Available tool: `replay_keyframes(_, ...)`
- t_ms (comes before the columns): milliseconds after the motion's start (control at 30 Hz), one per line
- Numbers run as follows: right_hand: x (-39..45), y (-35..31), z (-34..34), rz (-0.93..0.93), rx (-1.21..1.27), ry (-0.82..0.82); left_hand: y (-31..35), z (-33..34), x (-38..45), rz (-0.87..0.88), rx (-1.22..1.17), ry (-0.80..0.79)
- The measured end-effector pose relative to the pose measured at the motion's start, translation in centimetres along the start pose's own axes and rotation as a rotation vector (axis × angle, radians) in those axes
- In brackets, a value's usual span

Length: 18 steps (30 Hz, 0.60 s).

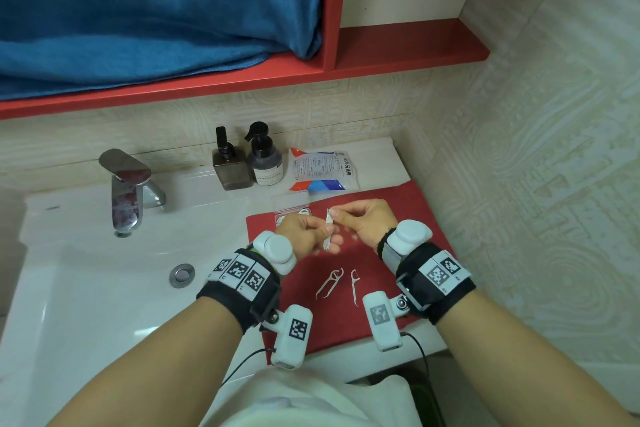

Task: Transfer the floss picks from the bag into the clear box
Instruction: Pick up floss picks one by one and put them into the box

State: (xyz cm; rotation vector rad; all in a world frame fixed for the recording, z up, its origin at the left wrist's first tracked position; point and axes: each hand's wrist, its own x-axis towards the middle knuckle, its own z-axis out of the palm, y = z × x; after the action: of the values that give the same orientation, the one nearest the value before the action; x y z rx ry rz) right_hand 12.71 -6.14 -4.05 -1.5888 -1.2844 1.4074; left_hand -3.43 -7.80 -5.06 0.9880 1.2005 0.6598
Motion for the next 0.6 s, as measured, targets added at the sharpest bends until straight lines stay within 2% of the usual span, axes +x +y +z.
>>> replay_keyframes(200, 0.5, 2.0, -0.4, 0.083, -0.129, -0.039, -0.7, 0.1, -0.2, -0.067, 0.052, 0.053)
replay_keyframes(300, 0.5, 3.8, -0.6, 0.141, -0.476, -0.166, -0.5, 0.2, -0.7, -0.079, 0.023, 0.081)
replay_keyframes(400, 0.5, 4.6, -0.2, 0.078, -0.819, -0.292, -0.3, 0.3, -0.8, -0.085, 0.05, 0.079)
replay_keyframes(600, 0.4, 5.5, 1.0, -0.051, -0.994, -0.386, -0.3, 0.6, -0.8, -0.104, 0.094, 0.067)
